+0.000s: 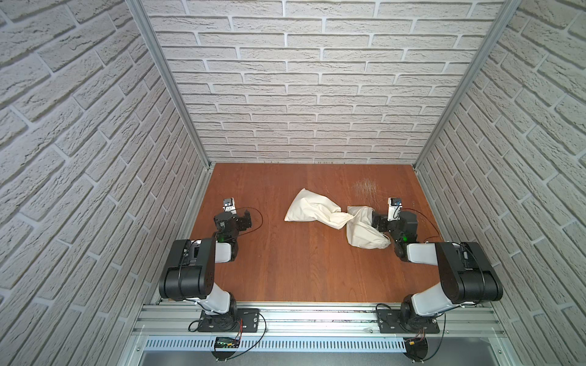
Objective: Close the soil bag
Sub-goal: Reset both arms
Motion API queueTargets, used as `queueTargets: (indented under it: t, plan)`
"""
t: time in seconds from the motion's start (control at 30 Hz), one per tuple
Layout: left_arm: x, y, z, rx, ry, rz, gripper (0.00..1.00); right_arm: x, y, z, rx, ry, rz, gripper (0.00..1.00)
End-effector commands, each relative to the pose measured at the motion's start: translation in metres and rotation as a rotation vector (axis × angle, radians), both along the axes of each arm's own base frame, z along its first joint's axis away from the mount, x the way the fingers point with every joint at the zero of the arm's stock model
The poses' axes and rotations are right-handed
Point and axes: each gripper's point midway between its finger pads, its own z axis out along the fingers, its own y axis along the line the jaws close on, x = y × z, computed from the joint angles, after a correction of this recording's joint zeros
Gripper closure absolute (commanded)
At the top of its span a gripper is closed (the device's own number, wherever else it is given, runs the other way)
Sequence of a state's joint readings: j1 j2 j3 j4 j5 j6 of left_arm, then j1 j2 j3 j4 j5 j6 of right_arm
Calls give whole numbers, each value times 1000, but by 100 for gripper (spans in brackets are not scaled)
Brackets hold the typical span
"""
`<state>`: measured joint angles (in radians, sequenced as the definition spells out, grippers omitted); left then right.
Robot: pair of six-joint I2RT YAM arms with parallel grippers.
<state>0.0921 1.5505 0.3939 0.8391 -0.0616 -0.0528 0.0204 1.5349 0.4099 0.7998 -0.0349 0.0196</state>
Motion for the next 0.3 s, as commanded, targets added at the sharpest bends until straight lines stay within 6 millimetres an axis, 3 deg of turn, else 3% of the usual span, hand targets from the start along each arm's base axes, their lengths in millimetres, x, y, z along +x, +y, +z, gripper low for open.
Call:
queueTargets:
  t: [0.0, 0.27]
  plan:
    - [3, -4, 6, -9, -21, -14, 2, 5, 0, 7, 14, -24, 4, 1]
    - [4, -4, 6, -16, -22, -17, 2, 4, 1, 7, 15, -24, 6, 1]
